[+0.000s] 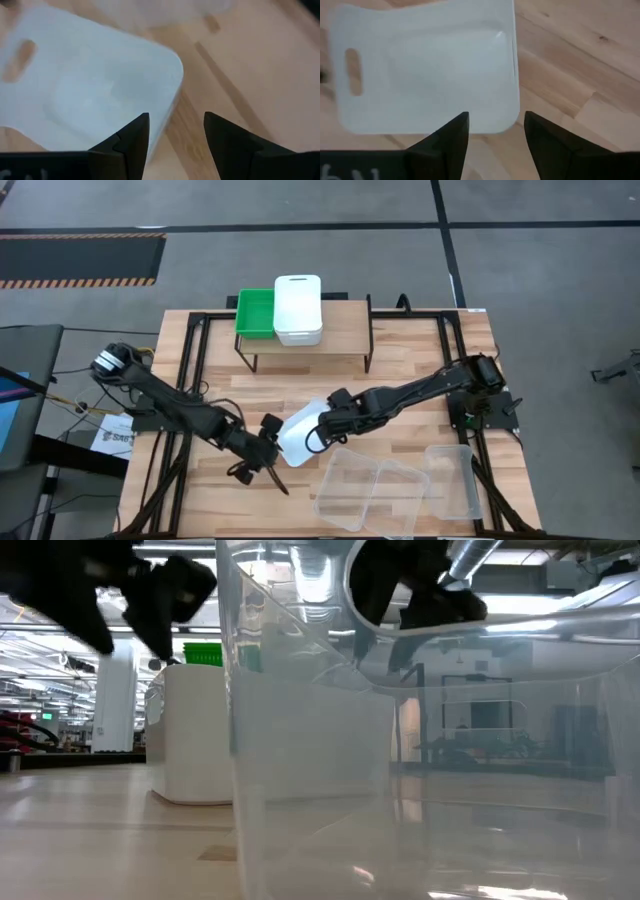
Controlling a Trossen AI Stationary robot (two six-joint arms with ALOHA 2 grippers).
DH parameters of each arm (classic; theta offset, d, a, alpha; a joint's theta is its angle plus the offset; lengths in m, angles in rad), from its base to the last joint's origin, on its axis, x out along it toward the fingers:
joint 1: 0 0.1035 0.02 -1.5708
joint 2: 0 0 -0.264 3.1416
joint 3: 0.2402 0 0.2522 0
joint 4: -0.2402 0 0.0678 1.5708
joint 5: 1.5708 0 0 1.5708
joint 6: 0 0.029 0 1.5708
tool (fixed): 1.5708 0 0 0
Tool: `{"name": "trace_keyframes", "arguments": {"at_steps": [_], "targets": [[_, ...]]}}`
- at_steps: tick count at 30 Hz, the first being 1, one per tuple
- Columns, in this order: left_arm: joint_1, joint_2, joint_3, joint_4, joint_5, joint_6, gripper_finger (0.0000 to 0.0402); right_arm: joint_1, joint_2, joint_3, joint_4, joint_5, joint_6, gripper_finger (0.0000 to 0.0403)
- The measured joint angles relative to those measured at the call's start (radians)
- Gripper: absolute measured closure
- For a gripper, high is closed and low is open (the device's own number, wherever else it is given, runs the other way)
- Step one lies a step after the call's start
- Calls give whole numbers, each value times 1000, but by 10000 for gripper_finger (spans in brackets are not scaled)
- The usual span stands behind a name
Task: Stack baskets on shelf by color
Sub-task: Stack the white bin on top of the white bin on the shelf
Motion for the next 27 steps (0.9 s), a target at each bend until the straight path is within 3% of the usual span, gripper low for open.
{"name": "trace_keyframes", "arguments": {"at_steps": [8,17,23,27], "targets": [[40,97,1,-33,17,65,235,0,-112,1,-30,59,2,195],[72,98,51,-327,14,73,391,5,-181,1,-41,131,-28,203],[76,97,97,-584,-91,136,399,-6,-184,1,-39,132,-52,210],[71,97,138,-673,-84,244,401,-18,-184,1,-37,132,-90,214]]}}
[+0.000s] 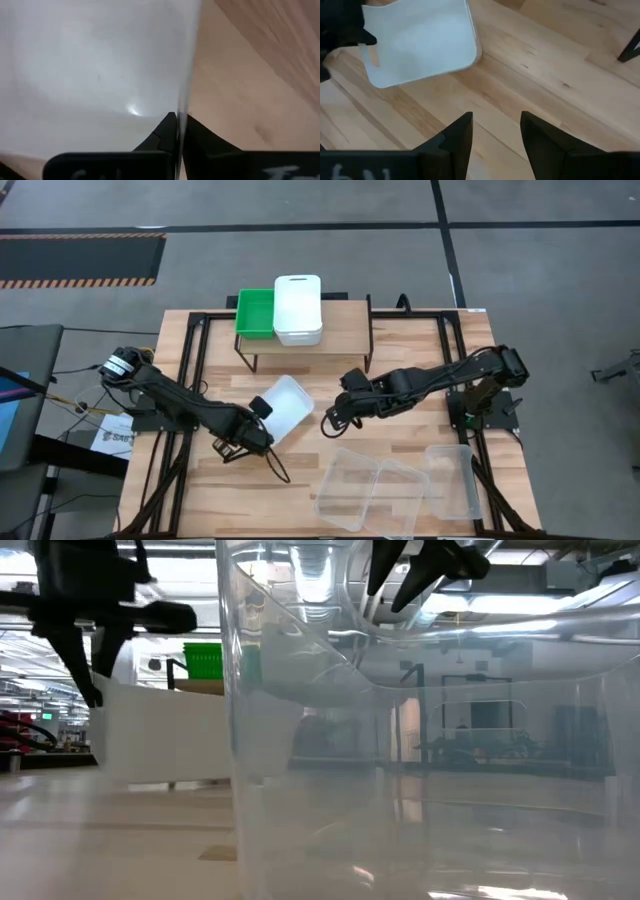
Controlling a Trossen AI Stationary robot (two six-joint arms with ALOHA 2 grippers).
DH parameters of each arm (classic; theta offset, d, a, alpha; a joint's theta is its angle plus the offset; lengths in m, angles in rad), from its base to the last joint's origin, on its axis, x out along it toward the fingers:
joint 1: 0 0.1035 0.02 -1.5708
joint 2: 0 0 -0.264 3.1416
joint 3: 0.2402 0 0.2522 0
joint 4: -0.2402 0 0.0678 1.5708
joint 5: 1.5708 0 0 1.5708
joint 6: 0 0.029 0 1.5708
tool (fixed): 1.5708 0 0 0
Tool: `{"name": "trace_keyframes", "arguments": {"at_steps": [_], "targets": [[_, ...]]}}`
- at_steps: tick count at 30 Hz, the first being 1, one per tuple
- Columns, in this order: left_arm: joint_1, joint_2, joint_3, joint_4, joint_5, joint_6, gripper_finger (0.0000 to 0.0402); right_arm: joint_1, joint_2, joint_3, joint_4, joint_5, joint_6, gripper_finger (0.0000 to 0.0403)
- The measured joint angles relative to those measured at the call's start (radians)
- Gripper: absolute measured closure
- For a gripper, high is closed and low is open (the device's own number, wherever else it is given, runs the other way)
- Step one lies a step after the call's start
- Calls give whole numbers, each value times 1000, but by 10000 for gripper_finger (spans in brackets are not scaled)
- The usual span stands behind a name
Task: Stack baskets on shelf by color
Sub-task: Stack the white bin on top of the white bin on the shelf
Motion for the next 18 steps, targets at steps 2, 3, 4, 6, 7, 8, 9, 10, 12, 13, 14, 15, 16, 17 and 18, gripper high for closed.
{"name": "trace_keyframes", "arguments": {"at_steps": [2,3,4,6,7,8,9,10,12,13,14,15,16,17,18], "targets": [[-10,0,19,-29,-6,82,401,-6,0,0,0,0,-12,217],[-17,0,25,-49,-20,128,401,-7,0,0,0,0,-14,218],[-24,0,30,-68,-40,179,401,-9,0,0,0,0,-19,219],[-36,0,42,-99,-69,253,401,-14,0,0,2,0,-37,220],[-42,0,49,-109,-76,272,399,-14,0,0,0,0,-40,221],[-47,0,57,-118,-78,288,396,-14,0,0,-3,0,-43,221],[-53,0,65,-125,-76,308,392,-14,0,0,-4,0,-47,221],[-60,0,73,-128,-75,336,386,-14,0,0,-2,0,-56,221],[-75,0,85,-128,-90,401,371,-13,0,0,-3,-1,-66,220],[-82,0,91,-128,-99,437,362,-13,0,0,-3,-1,-66,219],[-88,0,97,-128,-104,470,352,-13,0,0,-3,-1,-68,219],[-92,0,103,-127,-104,496,341,-12,0,0,-3,-1,-70,218],[-94,0,109,-126,-101,510,330,-12,0,0,-3,-1,-74,218],[-95,0,117,-126,-98,512,318,-11,0,0,-3,-2,-81,218],[-95,0,125,-126,-92,505,306,-11,0,0,-3,-2,-85,219]]}}
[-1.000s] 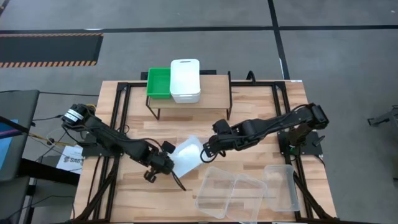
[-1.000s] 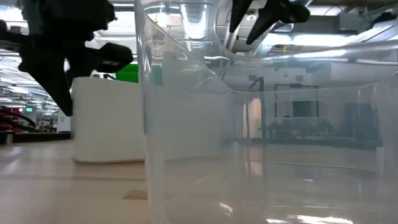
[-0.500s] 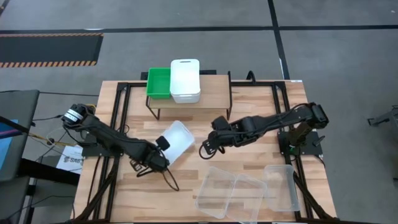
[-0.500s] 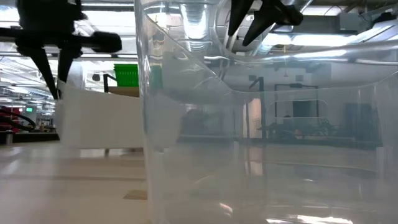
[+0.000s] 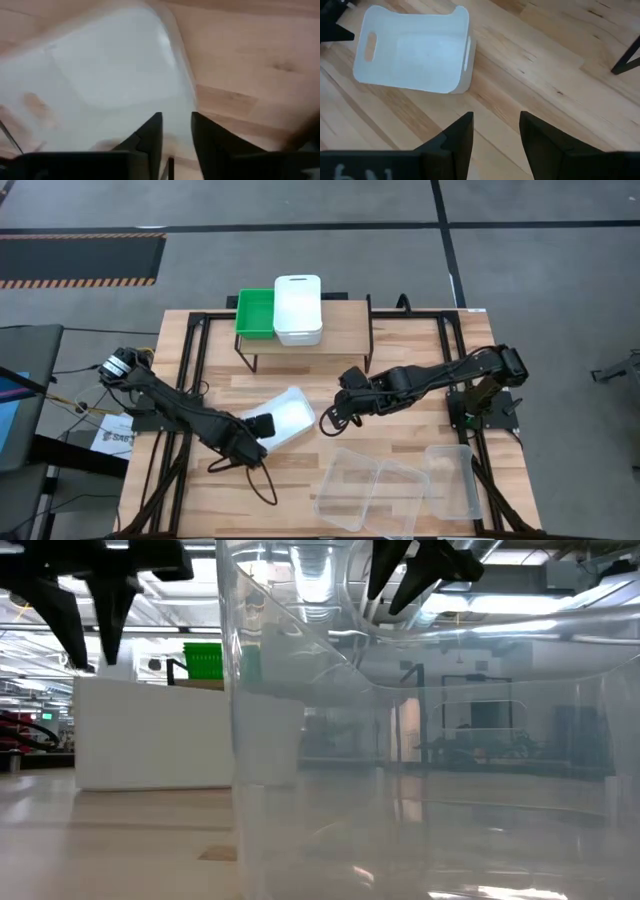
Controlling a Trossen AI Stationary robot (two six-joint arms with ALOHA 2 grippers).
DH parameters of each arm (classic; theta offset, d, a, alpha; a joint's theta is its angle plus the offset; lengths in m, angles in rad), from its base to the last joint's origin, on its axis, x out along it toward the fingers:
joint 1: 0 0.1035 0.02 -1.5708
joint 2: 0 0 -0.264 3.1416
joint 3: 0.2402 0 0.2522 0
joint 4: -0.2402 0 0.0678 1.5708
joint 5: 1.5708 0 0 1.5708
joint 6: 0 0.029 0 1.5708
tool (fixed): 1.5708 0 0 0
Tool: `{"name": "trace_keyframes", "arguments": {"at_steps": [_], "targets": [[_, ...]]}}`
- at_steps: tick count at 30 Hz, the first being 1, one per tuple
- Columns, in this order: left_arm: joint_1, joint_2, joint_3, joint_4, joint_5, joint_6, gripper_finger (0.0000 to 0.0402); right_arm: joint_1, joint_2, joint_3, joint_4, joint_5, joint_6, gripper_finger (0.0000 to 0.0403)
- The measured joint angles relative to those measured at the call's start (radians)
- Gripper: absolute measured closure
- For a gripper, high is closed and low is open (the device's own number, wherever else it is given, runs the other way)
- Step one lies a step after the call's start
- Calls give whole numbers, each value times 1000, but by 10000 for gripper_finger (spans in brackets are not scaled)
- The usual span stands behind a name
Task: Stack baskets on shelf by color
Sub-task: Stack the white bin on top of the white bin on the shelf
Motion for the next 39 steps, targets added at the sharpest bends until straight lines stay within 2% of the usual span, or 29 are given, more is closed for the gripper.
{"name": "trace_keyframes", "arguments": {"at_steps": [5,8,12,15,18,22,27,35,39], "targets": [[2,0,52,-12,8,-121,246,0,0,0,-4,-1,-17,222],[3,0,105,-25,16,-251,214,0,0,0,-4,-7,-31,221],[31,-1,184,11,54,-582,180,0,0,0,-5,-27,-37,220],[81,-1,194,131,104,-839,166,8,0,0,-16,-28,-37,223],[116,3,178,281,100,-969,161,18,0,0,-40,-29,-25,225],[147,50,138,423,55,-1019,161,33,0,-1,-95,-45,10,227],[180,146,116,425,57,-1033,162,58,0,-1,-207,-53,76,227],[210,265,116,436,69,-973,163,102,0,-1,-379,-53,192,228],[207,279,116,434,116,-902,185,141,0,-1,-441,-55,244,228]]}}
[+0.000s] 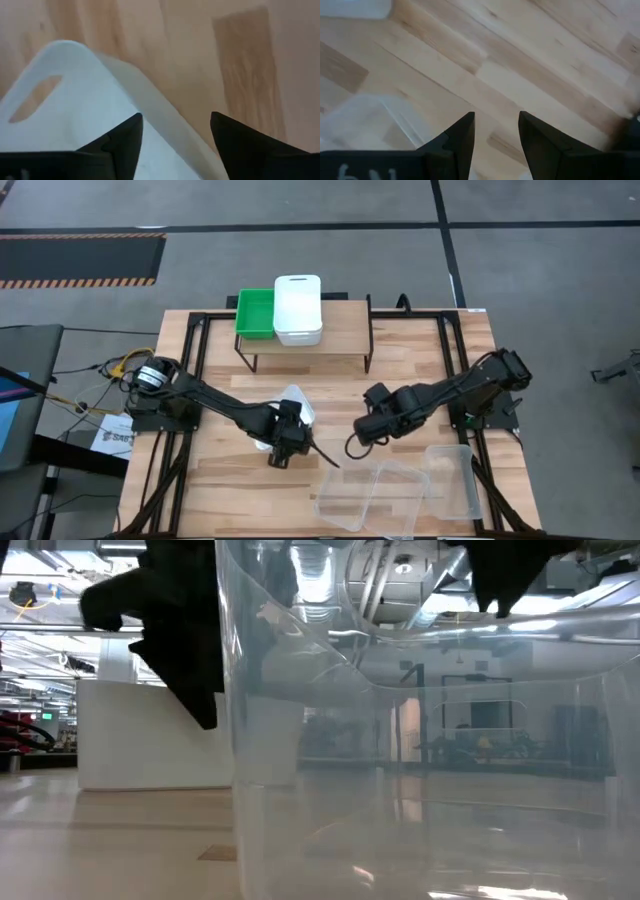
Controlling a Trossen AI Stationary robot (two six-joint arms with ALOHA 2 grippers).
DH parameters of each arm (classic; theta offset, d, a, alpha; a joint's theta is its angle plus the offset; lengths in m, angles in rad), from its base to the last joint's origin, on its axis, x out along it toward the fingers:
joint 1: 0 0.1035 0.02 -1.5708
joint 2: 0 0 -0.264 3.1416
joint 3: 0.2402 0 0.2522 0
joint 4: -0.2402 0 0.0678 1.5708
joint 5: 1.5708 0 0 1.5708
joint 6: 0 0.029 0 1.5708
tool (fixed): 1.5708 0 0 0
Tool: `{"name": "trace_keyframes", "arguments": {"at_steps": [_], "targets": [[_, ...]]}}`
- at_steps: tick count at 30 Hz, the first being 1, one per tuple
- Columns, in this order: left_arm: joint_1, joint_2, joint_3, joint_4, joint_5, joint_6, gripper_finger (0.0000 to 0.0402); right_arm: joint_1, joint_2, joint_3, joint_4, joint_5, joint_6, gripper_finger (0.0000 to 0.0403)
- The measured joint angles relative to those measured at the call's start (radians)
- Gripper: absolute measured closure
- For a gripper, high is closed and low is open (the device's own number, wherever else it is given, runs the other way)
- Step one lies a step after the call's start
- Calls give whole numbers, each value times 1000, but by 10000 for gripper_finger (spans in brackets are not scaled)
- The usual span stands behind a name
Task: Stack baskets on shelf by color
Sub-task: Stack the white bin on top of the white bin on the shelf
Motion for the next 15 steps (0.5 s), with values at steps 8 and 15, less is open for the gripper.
{"name": "trace_keyframes", "arguments": {"at_steps": [8,15], "targets": [[3,6,0,-13,80,131,332,118,-43,0,-60,-44,134,228],[-17,5,1,-82,168,405,396,252,-115,0,-60,-47,312,228]]}}
